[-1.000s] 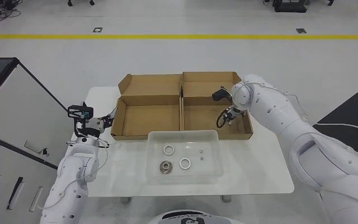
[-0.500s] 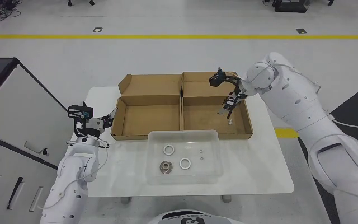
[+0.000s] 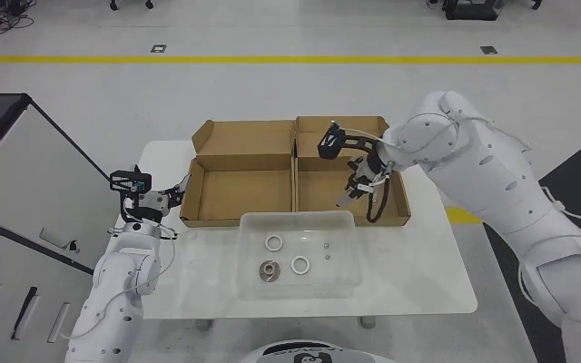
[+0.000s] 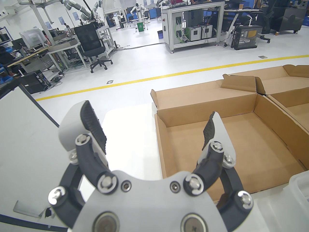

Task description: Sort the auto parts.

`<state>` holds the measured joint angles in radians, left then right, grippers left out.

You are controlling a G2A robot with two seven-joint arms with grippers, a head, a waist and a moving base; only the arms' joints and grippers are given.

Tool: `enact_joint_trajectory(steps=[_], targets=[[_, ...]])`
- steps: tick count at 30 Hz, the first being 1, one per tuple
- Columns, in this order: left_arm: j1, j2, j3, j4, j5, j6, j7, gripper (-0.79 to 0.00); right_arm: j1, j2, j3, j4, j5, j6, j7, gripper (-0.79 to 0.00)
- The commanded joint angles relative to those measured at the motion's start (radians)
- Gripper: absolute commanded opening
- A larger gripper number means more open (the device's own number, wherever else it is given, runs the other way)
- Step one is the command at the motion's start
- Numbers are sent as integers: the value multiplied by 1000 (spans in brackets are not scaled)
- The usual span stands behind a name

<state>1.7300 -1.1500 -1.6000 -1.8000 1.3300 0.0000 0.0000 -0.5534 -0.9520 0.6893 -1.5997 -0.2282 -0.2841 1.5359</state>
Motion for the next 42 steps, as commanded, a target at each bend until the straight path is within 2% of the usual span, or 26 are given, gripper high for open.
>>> enact_joint_trajectory(steps=[1, 14, 18, 28, 42], targets=[[0, 0, 0, 0, 0, 0, 0, 0, 1, 5, -8, -15, 11, 0, 0, 0], [0, 0, 0, 0, 0, 0, 0, 0, 1, 5, -8, -15, 11, 0, 0, 0], [0, 0, 0, 0, 0, 0, 0, 0, 0, 6, -38, -113, -55, -2, -2, 0], [0, 0, 0, 0, 0, 0, 0, 0, 121, 18, -280, -266, -95, 0, 0, 0], [0, 0, 0, 0, 0, 0, 0, 0, 206, 20, -495, -276, -21, -46, -46, 0]])
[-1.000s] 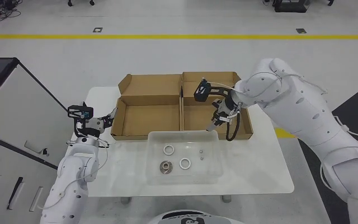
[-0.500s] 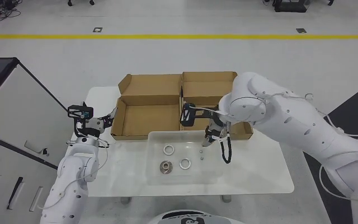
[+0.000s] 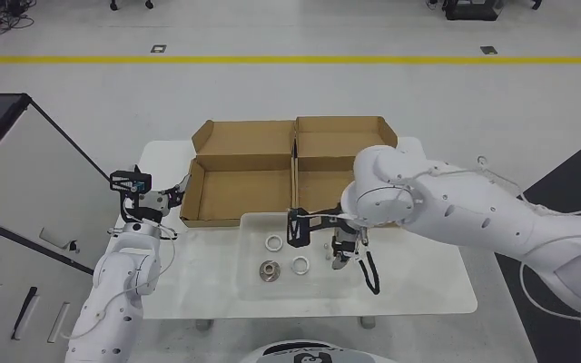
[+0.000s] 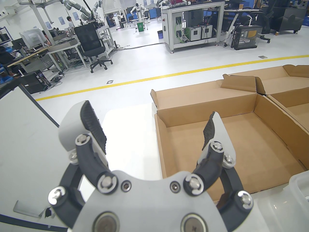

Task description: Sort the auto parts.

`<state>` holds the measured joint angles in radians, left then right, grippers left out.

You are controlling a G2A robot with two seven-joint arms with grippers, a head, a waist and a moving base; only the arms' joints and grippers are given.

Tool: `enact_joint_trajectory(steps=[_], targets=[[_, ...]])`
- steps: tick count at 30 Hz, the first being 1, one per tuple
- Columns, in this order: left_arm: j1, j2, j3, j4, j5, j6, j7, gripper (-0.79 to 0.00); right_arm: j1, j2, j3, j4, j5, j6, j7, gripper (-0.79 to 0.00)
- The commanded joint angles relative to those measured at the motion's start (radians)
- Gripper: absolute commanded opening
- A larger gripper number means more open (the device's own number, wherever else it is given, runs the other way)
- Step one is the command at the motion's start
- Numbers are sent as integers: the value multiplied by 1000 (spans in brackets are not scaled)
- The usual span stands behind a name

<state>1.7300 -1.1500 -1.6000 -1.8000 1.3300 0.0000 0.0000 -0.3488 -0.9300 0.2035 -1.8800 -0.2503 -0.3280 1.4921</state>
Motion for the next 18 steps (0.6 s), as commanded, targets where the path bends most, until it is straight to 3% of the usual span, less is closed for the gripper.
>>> enact_joint_trajectory(steps=[1, 12, 18], targets=[[0, 0, 0, 0, 0, 0, 0, 0, 2, -4, -17, 11, 4, -5, -5, 0], [0, 0, 0, 0, 0, 0, 0, 0, -87, -73, -33, 98, -43, -30, -29, 0], [0, 0, 0, 0, 0, 0, 0, 0, -126, -117, -33, 163, -84, -13, -13, -182]])
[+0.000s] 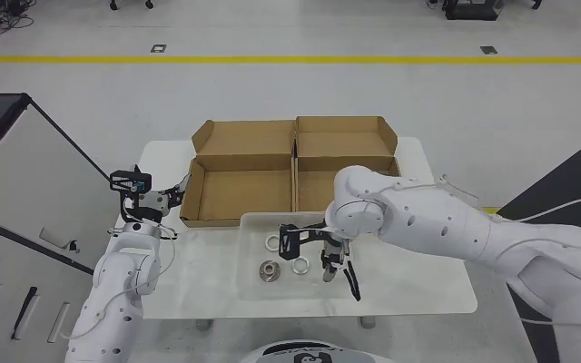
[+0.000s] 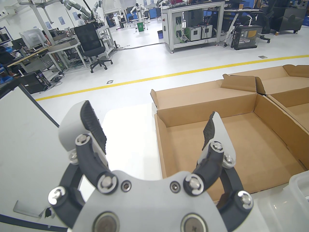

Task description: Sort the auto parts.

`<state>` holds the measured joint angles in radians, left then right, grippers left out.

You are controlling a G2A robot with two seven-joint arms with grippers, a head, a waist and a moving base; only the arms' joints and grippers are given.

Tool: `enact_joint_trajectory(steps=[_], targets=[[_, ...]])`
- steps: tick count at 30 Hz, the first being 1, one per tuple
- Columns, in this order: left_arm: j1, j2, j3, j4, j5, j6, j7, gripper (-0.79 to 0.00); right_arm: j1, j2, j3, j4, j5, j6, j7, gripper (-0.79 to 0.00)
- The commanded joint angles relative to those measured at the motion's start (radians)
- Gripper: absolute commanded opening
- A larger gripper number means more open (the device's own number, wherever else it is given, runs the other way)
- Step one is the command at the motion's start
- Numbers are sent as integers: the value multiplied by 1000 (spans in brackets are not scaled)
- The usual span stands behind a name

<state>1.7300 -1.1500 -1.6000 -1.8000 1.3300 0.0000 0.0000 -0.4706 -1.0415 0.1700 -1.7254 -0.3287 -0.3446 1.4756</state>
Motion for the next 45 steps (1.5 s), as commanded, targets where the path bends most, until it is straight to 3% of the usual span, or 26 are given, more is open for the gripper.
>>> enact_joint_trajectory(steps=[1, 12, 45], targets=[[0, 0, 0, 0, 0, 0, 0, 0, -10, -12, 0, 18, -14, 9, 9, -215], [0, 0, 0, 0, 0, 0, 0, 0, -53, -69, 0, 112, -83, 42, 42, -394], [0, 0, 0, 0, 0, 0, 0, 0, -93, -126, 0, 255, -114, 52, 52, -453]])
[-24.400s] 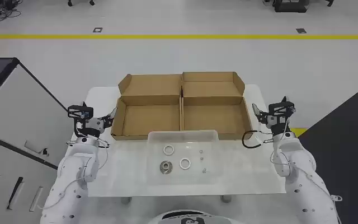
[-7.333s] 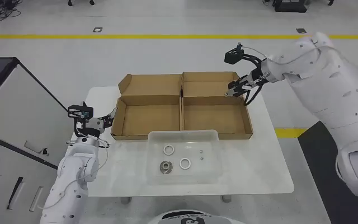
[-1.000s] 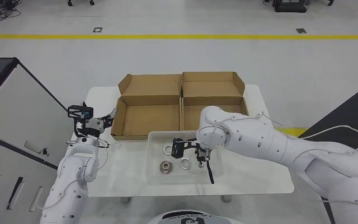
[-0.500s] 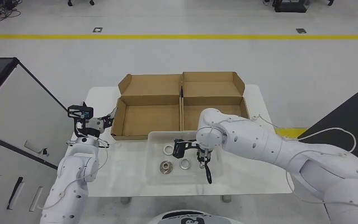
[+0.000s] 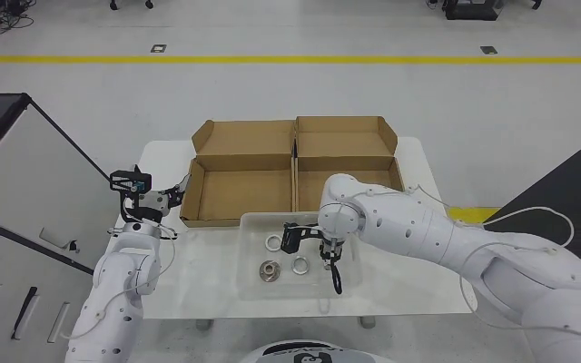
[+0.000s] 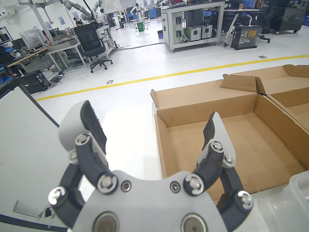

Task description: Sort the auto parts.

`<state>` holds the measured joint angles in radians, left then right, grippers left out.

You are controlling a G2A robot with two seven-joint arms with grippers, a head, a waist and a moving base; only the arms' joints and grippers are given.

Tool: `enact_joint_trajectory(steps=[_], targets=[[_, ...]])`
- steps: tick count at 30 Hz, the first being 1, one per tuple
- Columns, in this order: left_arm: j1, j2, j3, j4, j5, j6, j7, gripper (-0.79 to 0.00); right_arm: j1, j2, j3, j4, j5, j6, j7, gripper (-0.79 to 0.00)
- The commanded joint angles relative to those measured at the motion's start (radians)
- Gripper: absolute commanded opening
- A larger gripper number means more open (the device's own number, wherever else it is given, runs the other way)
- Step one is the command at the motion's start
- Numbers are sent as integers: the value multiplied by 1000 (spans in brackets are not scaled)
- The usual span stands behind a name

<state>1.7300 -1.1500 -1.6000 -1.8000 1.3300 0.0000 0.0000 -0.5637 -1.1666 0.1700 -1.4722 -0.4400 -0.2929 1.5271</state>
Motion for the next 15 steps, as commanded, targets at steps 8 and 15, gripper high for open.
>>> enact_joint_trajectory(steps=[8, 15], targets=[[0, 0, 0, 0, 0, 0, 0, 0, -1, -12, 2, 21, -12, 1, 1, -465], [0, 0, 0, 0, 0, 0, 0, 0, -8, -19, 2, 35, -21, 3, 3, -480]])
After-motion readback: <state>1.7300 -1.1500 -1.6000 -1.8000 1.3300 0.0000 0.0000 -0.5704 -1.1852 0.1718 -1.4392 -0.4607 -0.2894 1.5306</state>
